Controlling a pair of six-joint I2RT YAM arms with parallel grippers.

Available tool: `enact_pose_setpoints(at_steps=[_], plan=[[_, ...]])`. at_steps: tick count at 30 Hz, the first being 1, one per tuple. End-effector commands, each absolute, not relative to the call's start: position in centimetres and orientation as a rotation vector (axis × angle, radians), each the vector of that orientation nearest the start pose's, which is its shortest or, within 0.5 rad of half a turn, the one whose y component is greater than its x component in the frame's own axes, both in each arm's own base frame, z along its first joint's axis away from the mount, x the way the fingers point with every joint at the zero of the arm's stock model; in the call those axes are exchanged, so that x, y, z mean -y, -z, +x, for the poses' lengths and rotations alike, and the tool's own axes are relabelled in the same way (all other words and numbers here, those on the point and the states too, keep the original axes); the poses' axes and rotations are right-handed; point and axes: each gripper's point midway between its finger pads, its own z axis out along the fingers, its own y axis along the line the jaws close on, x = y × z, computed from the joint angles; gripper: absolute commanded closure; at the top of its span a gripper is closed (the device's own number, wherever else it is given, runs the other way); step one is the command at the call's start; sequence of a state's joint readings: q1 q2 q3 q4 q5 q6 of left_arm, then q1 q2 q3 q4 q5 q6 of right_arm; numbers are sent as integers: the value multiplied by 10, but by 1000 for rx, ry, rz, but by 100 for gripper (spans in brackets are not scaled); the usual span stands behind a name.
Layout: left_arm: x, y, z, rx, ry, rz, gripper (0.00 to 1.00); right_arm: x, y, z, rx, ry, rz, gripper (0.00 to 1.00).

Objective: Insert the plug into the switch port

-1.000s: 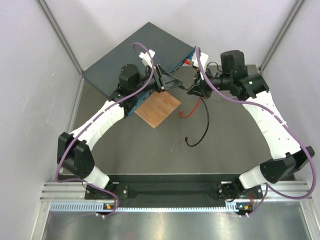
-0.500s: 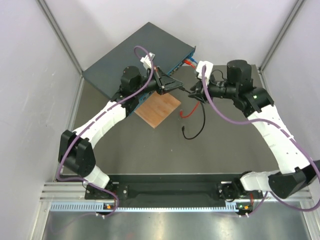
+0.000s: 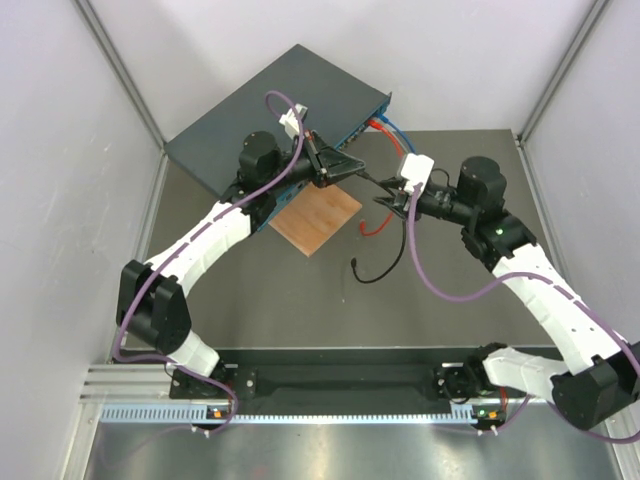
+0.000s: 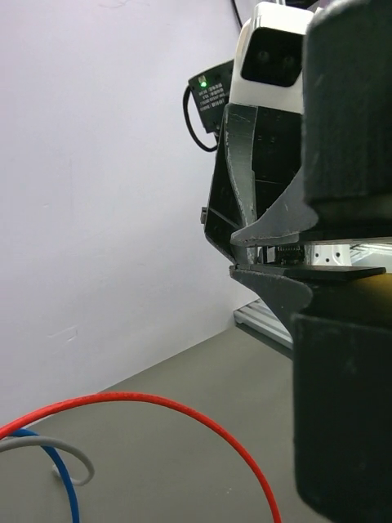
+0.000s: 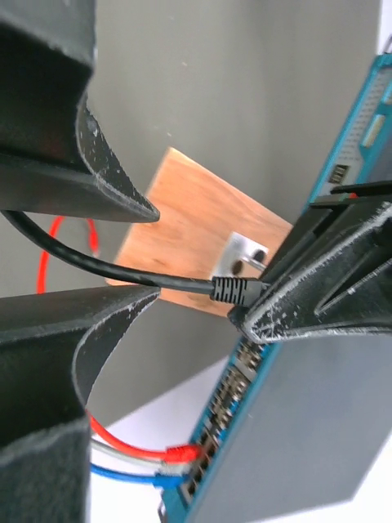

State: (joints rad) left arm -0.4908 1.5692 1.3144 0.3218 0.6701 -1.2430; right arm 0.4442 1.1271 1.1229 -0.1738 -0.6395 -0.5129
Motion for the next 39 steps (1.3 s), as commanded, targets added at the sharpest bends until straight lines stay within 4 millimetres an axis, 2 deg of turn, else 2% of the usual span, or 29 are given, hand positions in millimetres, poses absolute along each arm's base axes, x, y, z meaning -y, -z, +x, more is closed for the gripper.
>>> enact_pose_setpoints(at_steps=[1,9,14,23,37,39], plan=[[337,-395,336,-1748,1838,14,100,-248,-388,286,-1021,-492,-1136,65],[335,-396,333,-1744,1839,21,100,-251,-391,294,-999,-490,-1121,71],[336,-396,332,-1745,1841,21,100,-253,-388,298,-1005,-491,-1124,80],[336,-396,333,-1747,1839,16,100,-252,-376,300,-1038,-488,-1139,66],[335,-395,333,-1752,1838,16,100,-252,-362,308,-1078,-470,-1151,73],[336,-393,333,-1755,1836,16,100,-251,-364,309,-1075,-466,-1148,78]])
